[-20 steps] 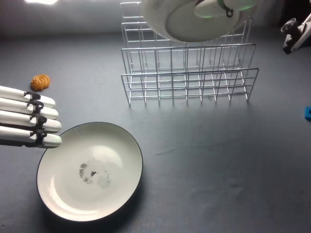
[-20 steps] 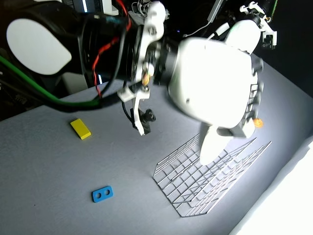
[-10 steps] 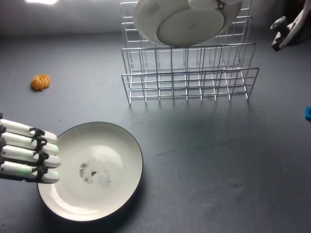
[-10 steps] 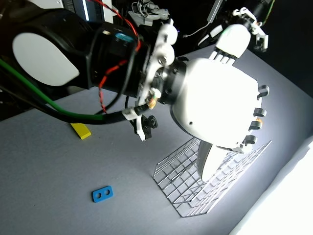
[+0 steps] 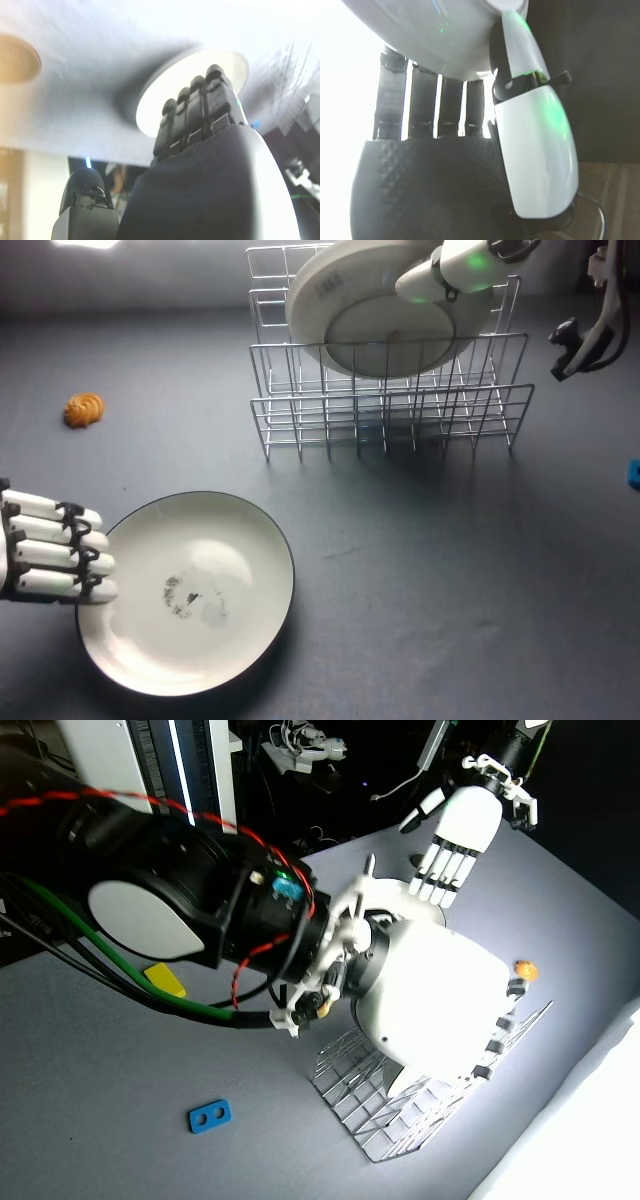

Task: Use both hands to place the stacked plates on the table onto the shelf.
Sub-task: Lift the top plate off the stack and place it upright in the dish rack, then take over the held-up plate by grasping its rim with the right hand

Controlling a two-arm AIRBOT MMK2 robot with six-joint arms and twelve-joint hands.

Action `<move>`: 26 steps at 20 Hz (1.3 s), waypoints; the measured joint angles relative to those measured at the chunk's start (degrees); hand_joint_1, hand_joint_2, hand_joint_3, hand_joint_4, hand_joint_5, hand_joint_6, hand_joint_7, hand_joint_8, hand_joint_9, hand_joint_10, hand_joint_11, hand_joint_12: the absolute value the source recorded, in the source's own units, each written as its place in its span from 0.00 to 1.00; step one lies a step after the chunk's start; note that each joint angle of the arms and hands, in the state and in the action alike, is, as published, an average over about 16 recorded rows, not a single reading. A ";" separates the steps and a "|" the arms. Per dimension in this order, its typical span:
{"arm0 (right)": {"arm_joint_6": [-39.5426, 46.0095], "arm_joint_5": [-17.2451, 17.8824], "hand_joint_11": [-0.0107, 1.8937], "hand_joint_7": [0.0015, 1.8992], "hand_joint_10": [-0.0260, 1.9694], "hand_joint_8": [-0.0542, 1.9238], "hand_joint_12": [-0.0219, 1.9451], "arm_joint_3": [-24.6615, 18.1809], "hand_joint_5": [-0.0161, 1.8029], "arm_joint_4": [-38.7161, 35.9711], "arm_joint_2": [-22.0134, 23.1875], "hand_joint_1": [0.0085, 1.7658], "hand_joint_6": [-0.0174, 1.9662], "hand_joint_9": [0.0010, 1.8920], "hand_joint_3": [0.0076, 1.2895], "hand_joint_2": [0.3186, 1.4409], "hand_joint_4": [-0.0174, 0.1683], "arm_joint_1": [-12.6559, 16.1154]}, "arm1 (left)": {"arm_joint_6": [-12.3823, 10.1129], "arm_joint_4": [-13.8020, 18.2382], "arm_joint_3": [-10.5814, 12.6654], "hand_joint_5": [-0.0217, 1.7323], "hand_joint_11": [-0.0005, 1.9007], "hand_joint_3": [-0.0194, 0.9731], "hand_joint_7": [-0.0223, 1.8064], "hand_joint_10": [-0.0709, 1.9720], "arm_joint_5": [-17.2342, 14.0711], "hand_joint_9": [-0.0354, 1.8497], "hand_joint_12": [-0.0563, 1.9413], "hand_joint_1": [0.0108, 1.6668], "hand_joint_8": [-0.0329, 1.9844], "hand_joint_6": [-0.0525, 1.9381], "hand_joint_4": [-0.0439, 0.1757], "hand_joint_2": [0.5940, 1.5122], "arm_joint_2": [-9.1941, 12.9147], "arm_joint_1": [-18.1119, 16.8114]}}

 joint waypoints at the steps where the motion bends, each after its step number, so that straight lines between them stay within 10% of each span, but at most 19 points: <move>1: -0.01 0.07 0.40 0.52 0.35 0.57 0.70 0.36 0.45 0.18 -0.25 0.67 0.59 0.53 0.00 0.71 0.05 -0.46 | -0.30 -0.09 -0.25 0.04 0.01 0.03 0.02 0.03 0.92 0.02 0.03 0.00 0.02 0.03 0.22 0.52 -0.01 0.22; 10: -0.02 0.60 0.38 0.49 0.34 0.55 0.69 1.86 0.41 1.10 -1.26 0.67 0.55 0.51 0.00 0.73 0.05 -2.68 | -2.49 -1.05 -2.05 0.04 0.01 0.03 0.02 0.02 5.73 0.01 0.03 0.00 0.02 0.03 0.22 0.52 -0.01 2.90; 26: -3.96 2.46 0.13 0.32 0.11 0.06 0.63 -0.65 0.26 0.30 0.13 0.42 0.07 0.32 0.00 0.75 0.08 0.28 | -9.26 -2.25 -4.82 0.02 0.01 0.03 0.01 0.01 9.48 0.01 0.04 0.00 0.01 0.02 0.18 0.52 0.67 7.91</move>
